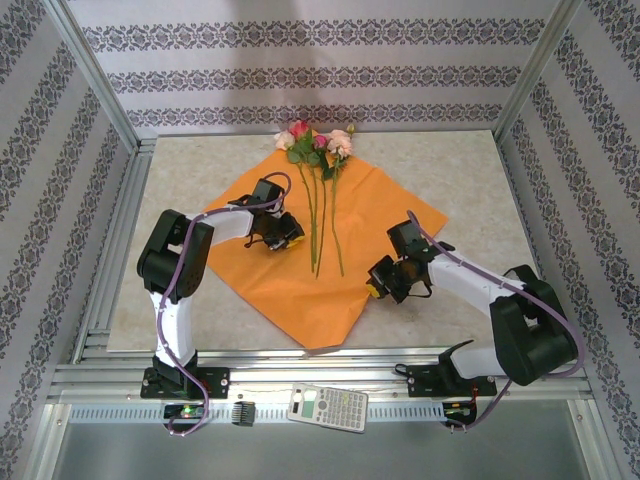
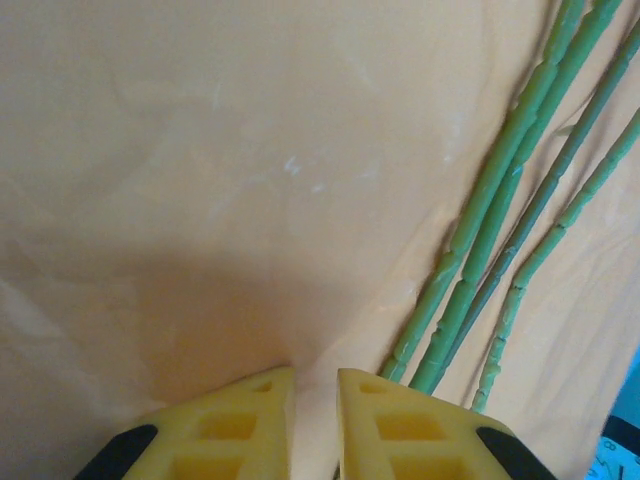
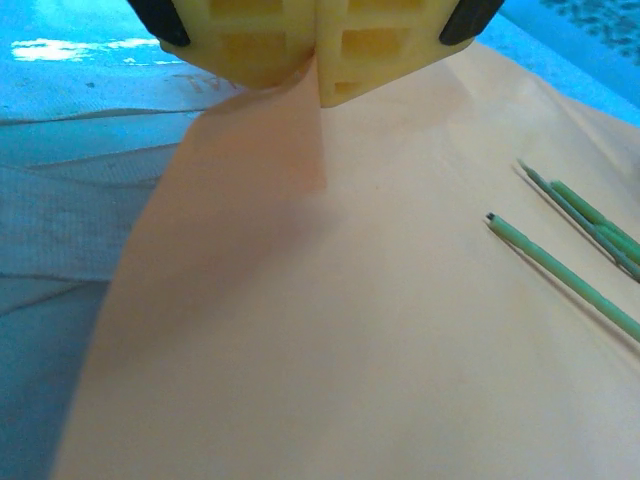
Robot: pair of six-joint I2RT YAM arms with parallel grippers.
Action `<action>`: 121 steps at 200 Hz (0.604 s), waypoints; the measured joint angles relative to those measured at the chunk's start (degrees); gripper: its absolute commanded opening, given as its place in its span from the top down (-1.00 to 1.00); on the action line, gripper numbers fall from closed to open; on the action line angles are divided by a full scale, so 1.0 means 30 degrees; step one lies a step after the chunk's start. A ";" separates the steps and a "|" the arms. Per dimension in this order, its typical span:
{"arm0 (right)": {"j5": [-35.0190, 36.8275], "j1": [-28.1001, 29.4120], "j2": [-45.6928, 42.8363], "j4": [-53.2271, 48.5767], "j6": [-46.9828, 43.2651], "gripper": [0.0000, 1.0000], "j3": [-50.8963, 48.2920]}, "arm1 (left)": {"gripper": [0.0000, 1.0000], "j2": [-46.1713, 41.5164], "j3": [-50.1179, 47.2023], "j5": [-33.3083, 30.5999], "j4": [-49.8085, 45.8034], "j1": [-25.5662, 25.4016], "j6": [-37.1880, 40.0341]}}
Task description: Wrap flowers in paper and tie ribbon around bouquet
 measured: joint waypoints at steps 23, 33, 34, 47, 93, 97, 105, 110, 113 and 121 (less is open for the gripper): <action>-0.0364 -0.0459 0.0000 0.0284 0.1807 1.00 0.0175 | 0.07 -0.0357 0.0627 -0.1319 -0.1115 0.0000 0.0925; -0.0568 -0.0627 0.0000 0.0452 0.2579 1.00 0.0284 | 0.00 -0.0911 0.0627 -0.1953 -0.1749 0.0000 0.1144; -0.0568 -0.0641 0.0000 0.0466 0.2652 1.00 0.0299 | -0.01 -0.1027 0.0627 -0.2047 -0.1887 0.0000 0.1173; -0.0794 -0.0860 0.0000 0.0809 0.3708 1.00 0.0372 | -0.05 -0.2200 0.0627 -0.2820 -0.3045 0.0000 0.1290; -0.1071 -0.1078 0.0153 0.2091 0.7293 1.00 0.0721 | -0.07 -0.6841 -0.0641 -0.3330 -0.6499 0.0007 -0.0627; -0.1071 -0.1078 0.0226 0.2171 0.7555 1.00 0.0867 | -0.08 -0.7176 -0.1078 -0.3279 -0.6652 0.0007 -0.0998; -0.1078 -0.1078 0.0459 0.2331 0.7978 1.00 0.1195 | -0.10 -0.7715 -0.1967 -0.3264 -0.7096 0.0007 -0.1741; -0.1071 -0.1078 0.0612 0.2419 0.8240 1.00 0.1421 | -0.15 -0.8065 -0.2565 -0.3286 -0.7519 0.0007 -0.2237; -0.1071 -0.1078 0.0707 0.2477 0.8364 1.00 0.1545 | -0.15 -0.8218 -0.2878 -0.3300 -0.7745 0.0007 -0.2550; -0.1064 -0.1078 0.0925 0.2601 0.8699 1.00 0.1880 | -0.20 -0.8692 -0.3636 -0.3388 -0.8437 0.0007 -0.3337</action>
